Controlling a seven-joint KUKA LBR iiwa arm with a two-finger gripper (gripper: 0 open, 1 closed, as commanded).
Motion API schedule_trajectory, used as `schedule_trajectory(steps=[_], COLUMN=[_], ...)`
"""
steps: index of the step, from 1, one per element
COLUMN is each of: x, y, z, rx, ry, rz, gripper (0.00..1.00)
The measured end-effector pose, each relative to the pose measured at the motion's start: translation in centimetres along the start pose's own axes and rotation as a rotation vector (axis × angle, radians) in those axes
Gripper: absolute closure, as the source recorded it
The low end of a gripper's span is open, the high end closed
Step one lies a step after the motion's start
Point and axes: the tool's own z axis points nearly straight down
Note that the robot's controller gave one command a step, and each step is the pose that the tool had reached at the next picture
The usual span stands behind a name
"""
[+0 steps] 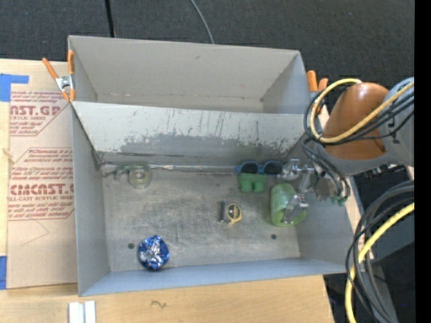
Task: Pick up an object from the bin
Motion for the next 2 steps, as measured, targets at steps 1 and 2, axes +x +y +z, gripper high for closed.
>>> schedule_trajectory(steps=[1, 2], x=[0.2, -0.9], y=[2.0, 1.8], z=[1.8, -17.4], rx=[-0.003, 0.002], ry=[-0.009, -0.005], rz=[-0.407, -0.893], gripper=[1.0, 1.0])
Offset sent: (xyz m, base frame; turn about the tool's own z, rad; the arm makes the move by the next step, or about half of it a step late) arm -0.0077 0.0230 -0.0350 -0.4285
